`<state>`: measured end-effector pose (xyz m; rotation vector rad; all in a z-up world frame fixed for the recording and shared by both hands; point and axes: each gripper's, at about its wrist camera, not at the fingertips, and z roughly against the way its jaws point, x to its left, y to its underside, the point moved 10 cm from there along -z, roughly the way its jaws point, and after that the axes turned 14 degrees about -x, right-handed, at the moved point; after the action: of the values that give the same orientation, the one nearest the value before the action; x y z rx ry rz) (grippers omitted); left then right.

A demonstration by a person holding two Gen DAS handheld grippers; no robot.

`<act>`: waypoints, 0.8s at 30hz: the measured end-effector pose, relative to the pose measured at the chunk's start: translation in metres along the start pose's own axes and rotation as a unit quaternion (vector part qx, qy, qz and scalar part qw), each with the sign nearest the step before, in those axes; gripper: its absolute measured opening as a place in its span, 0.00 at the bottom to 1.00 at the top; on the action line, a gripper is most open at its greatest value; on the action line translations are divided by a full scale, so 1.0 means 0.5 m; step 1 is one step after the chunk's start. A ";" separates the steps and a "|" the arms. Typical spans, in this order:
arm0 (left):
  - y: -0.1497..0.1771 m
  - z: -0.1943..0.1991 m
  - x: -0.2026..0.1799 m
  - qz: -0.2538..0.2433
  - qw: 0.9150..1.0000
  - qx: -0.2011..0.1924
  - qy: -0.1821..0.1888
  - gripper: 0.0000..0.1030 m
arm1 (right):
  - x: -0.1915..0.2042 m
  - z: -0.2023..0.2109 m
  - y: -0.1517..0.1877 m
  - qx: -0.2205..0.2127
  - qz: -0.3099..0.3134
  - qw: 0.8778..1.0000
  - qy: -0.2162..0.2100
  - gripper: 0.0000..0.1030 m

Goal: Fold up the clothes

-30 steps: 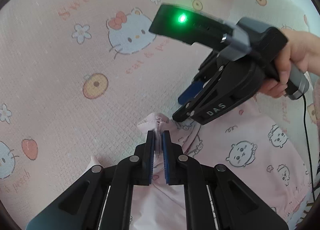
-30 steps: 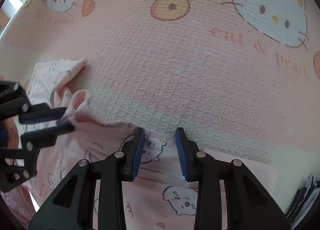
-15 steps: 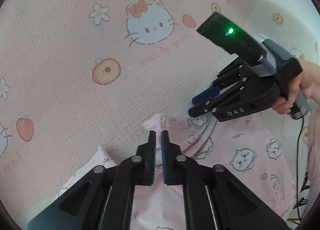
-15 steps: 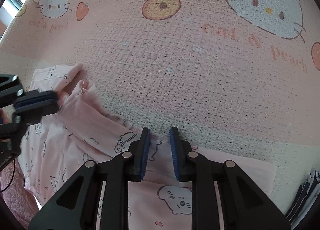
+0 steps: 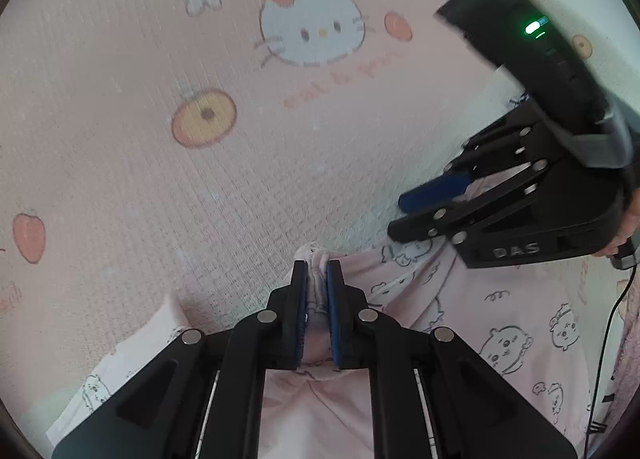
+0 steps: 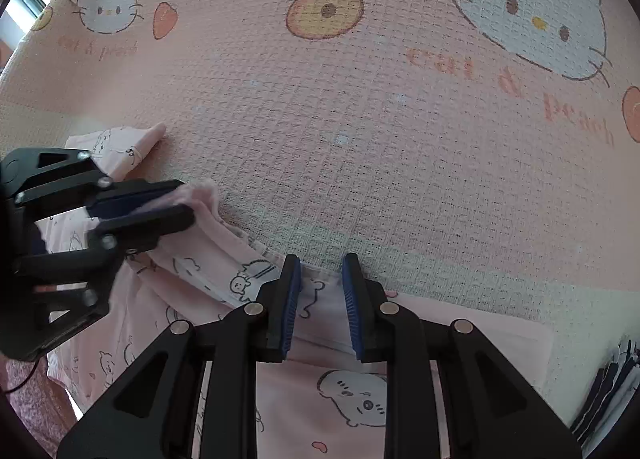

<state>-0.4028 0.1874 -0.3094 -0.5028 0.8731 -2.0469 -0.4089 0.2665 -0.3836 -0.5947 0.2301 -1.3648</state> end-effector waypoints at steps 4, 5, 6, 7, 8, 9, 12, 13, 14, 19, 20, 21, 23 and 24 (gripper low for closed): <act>-0.019 0.026 0.005 -0.002 1.000 -0.019 -0.011 0.09 | -0.002 0.000 -0.002 0.000 -0.015 1.000 0.003 0.19; -0.025 0.030 0.006 -0.003 1.000 -0.021 -0.013 0.09 | -0.004 0.000 -0.003 0.000 -0.019 1.000 0.003 0.19; -0.028 0.033 0.008 -0.006 1.000 -0.022 -0.017 0.09 | -0.007 0.000 -0.003 0.000 -0.023 1.000 0.004 0.17; -0.030 0.034 0.011 -0.008 0.999 -0.023 -0.022 0.08 | -0.008 0.001 -0.003 -0.001 -0.024 1.000 0.005 0.17; -0.030 0.038 0.015 -0.009 0.999 -0.023 -0.025 0.07 | -0.008 0.001 -0.003 -0.001 -0.023 1.000 0.007 0.16; -0.030 0.043 0.018 -0.009 0.999 -0.023 -0.027 0.07 | -0.009 0.001 -0.003 -0.002 -0.024 1.000 0.009 0.15; -0.038 0.054 0.046 -0.014 0.998 -0.028 -0.057 0.06 | -0.017 0.002 -0.002 0.000 -0.031 0.999 0.013 0.10; -0.042 0.059 0.060 -0.003 0.998 -0.031 -0.060 0.06 | -0.020 0.004 -0.002 0.001 -0.034 0.999 0.014 0.10; -0.046 0.066 0.074 0.011 0.998 -0.033 -0.059 0.06 | -0.023 0.006 -0.002 0.002 -0.035 0.999 0.018 0.09; -0.043 0.031 0.121 0.022 0.997 -0.014 -0.074 0.06 | -0.049 0.017 0.001 0.004 -0.021 0.998 0.064 0.09; -0.040 0.021 0.126 0.019 0.997 -0.007 -0.078 0.06 | -0.064 0.022 0.002 0.003 -0.016 0.997 0.082 0.10; -0.037 0.012 0.130 0.017 0.996 -0.002 -0.082 0.06 | -0.084 0.028 0.003 0.003 -0.015 0.995 0.103 0.11; -0.031 0.001 0.137 0.024 0.996 0.005 -0.084 0.06 | -0.135 0.048 0.008 0.005 -0.032 0.990 0.139 0.16; -0.030 -0.002 0.139 0.031 0.996 0.005 -0.083 0.06 | -0.161 0.063 0.010 0.002 -0.049 0.987 0.151 0.17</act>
<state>-0.4511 0.1368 -0.2965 -0.6228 0.7697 -1.9213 -0.4064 0.3523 -0.3748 -0.3969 0.4464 -1.5492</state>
